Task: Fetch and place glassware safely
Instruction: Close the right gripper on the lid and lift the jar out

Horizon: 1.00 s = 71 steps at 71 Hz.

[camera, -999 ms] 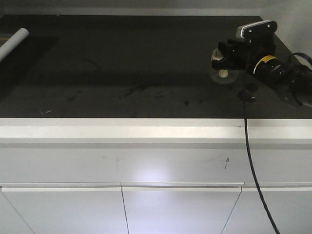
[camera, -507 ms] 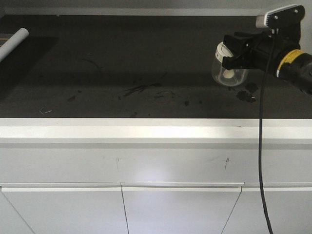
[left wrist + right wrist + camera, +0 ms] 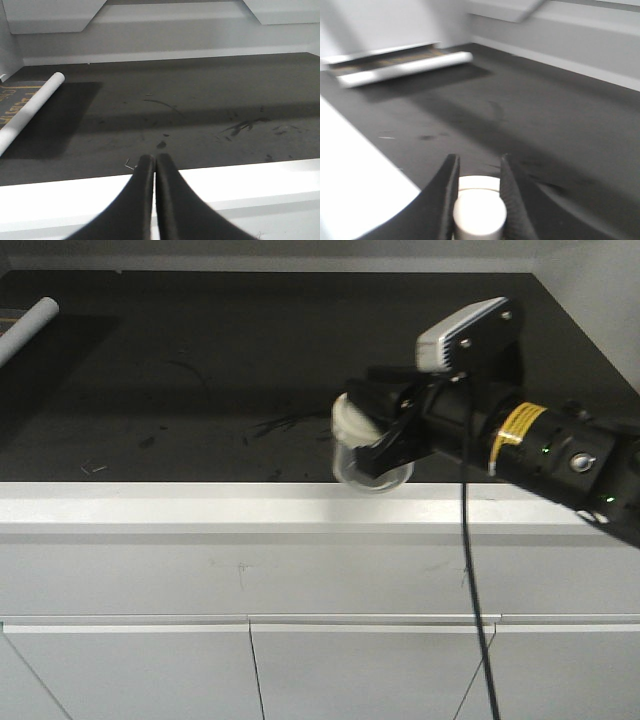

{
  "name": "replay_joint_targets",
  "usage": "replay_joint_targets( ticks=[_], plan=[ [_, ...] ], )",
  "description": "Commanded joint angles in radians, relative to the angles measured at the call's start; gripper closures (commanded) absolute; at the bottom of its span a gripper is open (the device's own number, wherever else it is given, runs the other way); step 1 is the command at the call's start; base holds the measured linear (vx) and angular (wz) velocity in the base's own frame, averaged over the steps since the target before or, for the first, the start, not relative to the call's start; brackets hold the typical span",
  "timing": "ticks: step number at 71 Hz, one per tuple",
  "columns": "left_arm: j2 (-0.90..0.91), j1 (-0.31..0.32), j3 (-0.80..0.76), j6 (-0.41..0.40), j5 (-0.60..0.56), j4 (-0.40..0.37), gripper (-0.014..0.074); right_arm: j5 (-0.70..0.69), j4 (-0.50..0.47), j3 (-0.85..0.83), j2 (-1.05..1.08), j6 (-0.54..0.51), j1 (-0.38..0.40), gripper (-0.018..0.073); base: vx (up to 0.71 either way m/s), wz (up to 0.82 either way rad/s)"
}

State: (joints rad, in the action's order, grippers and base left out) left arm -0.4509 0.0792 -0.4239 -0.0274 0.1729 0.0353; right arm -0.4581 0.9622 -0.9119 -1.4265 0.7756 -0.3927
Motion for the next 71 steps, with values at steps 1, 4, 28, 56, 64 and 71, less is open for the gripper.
replay_joint_targets(
  ticks=[1, 4, 28, 56, 64, 71],
  plan=[
    [-0.002, 0.006, -0.027, -0.009, -0.070, -0.003, 0.0603, -0.048, -0.046, -0.030, 0.041, 0.000, -0.061, 0.0562, 0.00, 0.00],
    [-0.002, 0.006, -0.027, -0.009, -0.070, -0.003, 0.0603, -0.046, -0.046, -0.030, 0.041, 0.000, -0.087, 0.0563, 0.00, 0.00],
    [-0.002, 0.006, -0.027, -0.009, -0.070, -0.003, 0.0603, 0.006, -0.066, -0.030, 0.065, 0.000, -0.277, 0.0563, 0.00, 0.00],
    [-0.002, 0.006, -0.027, -0.009, -0.070, -0.003, 0.0603, 0.020, -0.102, 0.079, 0.148, -0.001, -0.360, 0.0563, 0.00, 0.00],
    [-0.002, 0.006, -0.027, -0.009, -0.070, -0.003, 0.0603, 0.016, -0.102, 0.120, 0.168, 0.000, -0.360, 0.0563, 0.00, 0.00],
    [-0.002, 0.006, -0.027, -0.009, -0.070, -0.003, 0.0603, 0.006, -0.101, 0.126, 0.174, 0.000, -0.360, 0.0563, 0.00, 0.00]
  ],
)
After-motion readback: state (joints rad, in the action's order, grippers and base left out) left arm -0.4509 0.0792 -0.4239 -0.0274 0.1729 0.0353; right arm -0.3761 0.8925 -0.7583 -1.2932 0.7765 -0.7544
